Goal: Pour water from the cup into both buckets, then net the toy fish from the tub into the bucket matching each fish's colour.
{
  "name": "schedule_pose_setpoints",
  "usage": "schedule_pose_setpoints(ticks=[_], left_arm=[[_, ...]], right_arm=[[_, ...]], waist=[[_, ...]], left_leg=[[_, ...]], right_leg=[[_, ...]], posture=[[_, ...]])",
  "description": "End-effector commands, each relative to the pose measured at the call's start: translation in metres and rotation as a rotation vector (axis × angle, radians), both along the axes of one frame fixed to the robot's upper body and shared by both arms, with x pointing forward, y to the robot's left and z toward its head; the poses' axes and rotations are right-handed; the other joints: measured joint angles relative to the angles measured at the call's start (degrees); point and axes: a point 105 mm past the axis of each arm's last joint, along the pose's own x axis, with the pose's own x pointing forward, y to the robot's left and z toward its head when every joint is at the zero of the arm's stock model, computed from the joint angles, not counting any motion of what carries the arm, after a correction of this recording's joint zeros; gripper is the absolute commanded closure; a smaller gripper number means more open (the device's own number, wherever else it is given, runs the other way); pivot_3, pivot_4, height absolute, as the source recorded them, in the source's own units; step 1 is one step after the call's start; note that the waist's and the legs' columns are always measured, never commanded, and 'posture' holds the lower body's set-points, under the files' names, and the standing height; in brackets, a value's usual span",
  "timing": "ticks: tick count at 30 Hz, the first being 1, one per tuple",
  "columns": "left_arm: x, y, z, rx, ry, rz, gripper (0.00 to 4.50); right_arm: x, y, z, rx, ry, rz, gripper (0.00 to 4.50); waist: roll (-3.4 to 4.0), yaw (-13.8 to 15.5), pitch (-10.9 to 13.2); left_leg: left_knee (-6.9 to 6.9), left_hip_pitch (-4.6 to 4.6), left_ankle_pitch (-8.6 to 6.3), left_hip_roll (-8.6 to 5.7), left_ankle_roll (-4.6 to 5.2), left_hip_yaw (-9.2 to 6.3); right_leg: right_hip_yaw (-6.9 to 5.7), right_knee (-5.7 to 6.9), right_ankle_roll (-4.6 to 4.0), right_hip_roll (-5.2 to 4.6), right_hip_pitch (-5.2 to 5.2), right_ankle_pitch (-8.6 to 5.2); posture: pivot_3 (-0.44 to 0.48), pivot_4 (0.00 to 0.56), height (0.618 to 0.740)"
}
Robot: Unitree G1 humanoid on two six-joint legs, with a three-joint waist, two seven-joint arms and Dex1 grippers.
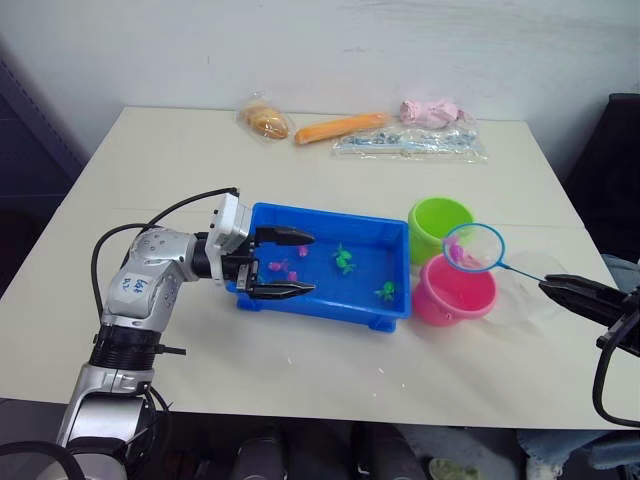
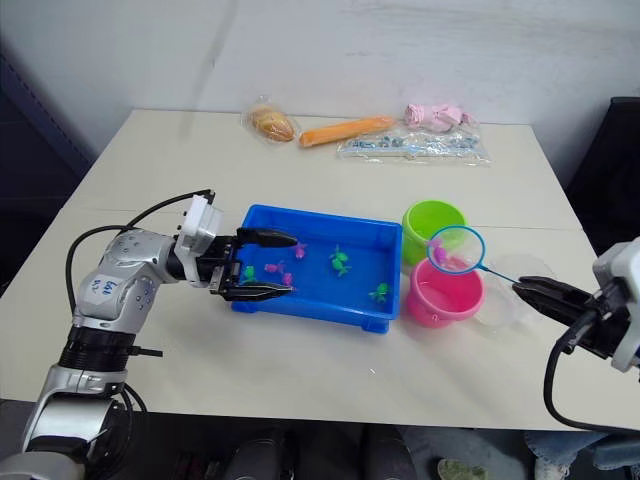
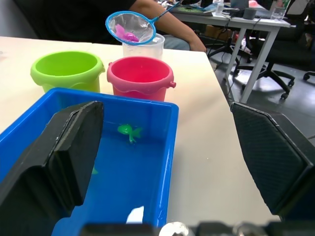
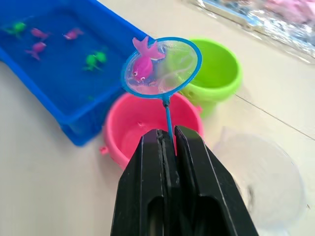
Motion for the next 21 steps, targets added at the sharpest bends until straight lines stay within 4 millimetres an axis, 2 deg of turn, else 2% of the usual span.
schedule_pose_setpoints(ticks=[1,3,6,9,12,17,21], left_arm=[[-0.002,-0.007,0.008,-0.008,-0.031,-0.033,0.05],[-0.001,-0.008,0.008,-0.011,-0.031,-0.032,0.05],[-0.001,-0.008,0.007,-0.009,-0.032,-0.029,0.05],[-0.001,-0.009,0.007,-0.01,-0.032,-0.024,0.05],[-0.001,-0.01,0.006,-0.013,-0.031,-0.018,0.05],[-0.001,-0.012,0.005,-0.024,-0.028,-0.01,0.05],[-0.001,-0.013,0.005,-0.032,-0.027,-0.005,0.05]], right_arm=[[0.0,-0.008,-0.002,-0.12,-0.121,-0.093,4.5],[0.001,-0.009,-0.003,-0.136,-0.166,-0.109,4.5],[-0.004,-0.006,-0.019,-0.242,-0.174,-0.064,4.5],[-0.008,0.004,-0.026,-0.316,-0.228,0.014,4.5],[-0.009,0.005,-0.028,-0.334,-0.274,0.014,4.5],[-0.007,0.002,-0.03,-0.49,-0.359,0.014,4.5],[-0.007,0.008,-0.038,-0.644,-0.399,0.09,4.5]], waist=[[-0.01,0.12,-0.01],[0.0,-0.05,-0.01],[0.01,-0.15,-0.02],[0.01,-0.17,-0.02],[0.01,-0.33,-0.02],[0.01,-0.45,-0.02],[0.01,-0.75,-0.02]], left_leg=[[-0.01,0.0,0.0,-0.01,0.0,0.0],[0.0,-0.01,0.0,-0.01,-0.01,0.0],[-0.01,0.02,0.03,-0.06,0.02,0.03],[-0.02,0.02,0.04,-0.05,0.0,0.01],[-0.01,0.03,0.04,-0.06,0.01,0.02],[0.0,0.05,0.06,-0.06,0.0,0.02],[0.0,0.05,0.07,-0.06,-0.01,0.02]], right_leg=[[0.0,-0.01,0.0,0.0,0.01,0.0],[0.01,-0.03,0.0,0.02,0.01,0.0],[0.1,-0.01,0.05,0.02,0.01,0.03],[0.09,-0.03,0.06,0.05,0.03,0.03],[0.11,-0.03,0.08,0.05,0.04,0.04],[0.13,-0.01,0.08,0.04,0.05,0.04],[0.13,-0.01,0.08,0.04,0.05,0.04]], posture=[[0.0,0.15,0.74],[0.0,0.15,0.74],[0.0,0.15,0.74],[0.0,0.15,0.74],[0.0,0.15,0.74],[0.0,0.15,0.74],[0.0,0.15,0.74]])
